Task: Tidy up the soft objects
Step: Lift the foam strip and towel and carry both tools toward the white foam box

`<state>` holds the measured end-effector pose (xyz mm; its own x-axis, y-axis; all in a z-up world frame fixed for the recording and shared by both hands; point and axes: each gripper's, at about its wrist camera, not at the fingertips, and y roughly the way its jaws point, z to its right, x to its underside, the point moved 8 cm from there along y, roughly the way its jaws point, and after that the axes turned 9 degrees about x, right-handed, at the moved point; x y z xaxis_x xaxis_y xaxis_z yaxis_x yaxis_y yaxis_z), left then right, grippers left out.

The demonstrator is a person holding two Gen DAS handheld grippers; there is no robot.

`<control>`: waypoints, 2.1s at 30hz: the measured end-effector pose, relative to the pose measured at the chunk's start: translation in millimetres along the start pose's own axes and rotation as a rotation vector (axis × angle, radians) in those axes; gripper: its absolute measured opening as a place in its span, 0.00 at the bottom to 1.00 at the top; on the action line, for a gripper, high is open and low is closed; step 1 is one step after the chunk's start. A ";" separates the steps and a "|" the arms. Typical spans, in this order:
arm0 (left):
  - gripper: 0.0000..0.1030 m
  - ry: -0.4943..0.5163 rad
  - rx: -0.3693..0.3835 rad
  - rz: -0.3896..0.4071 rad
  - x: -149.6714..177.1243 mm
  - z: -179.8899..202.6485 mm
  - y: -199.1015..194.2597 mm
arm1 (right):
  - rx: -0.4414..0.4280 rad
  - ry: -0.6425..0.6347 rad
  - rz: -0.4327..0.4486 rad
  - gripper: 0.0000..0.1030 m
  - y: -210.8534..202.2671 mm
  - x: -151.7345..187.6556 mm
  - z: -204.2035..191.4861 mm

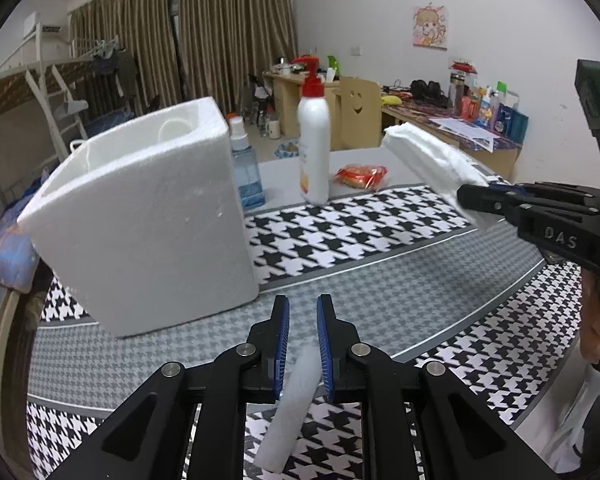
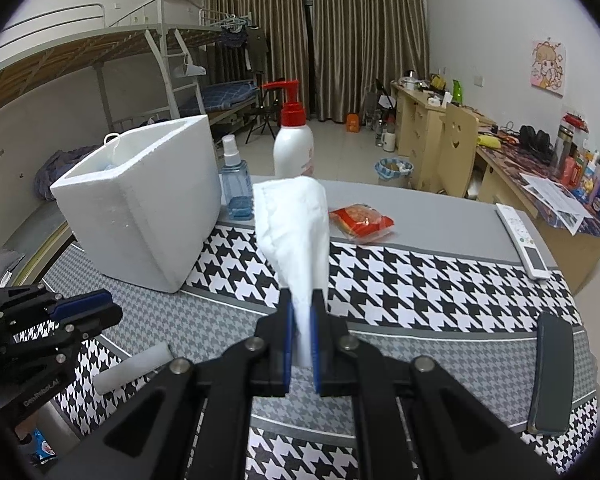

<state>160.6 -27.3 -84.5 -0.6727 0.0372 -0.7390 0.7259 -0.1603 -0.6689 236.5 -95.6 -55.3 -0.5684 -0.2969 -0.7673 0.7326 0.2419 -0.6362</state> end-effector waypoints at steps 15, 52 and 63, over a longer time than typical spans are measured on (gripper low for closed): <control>0.51 0.000 0.015 -0.059 27.6 -6.2 7.1 | -0.028 -0.009 0.029 0.10 -15.0 -1.6 -10.5; 0.36 -0.005 0.057 -0.193 79.1 -22.9 31.0 | -0.107 -0.058 0.075 0.10 -31.5 -6.5 -43.1; 0.17 -0.010 0.101 -0.182 74.4 -20.4 22.2 | -0.118 -0.060 0.081 0.10 -31.5 -9.7 -47.1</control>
<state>129.6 -7.9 -156.0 -0.7932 0.0655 -0.6054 0.5742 -0.2503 -0.7795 201.2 -56.8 -31.6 -0.4832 -0.3263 -0.8124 0.7240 0.3730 -0.5803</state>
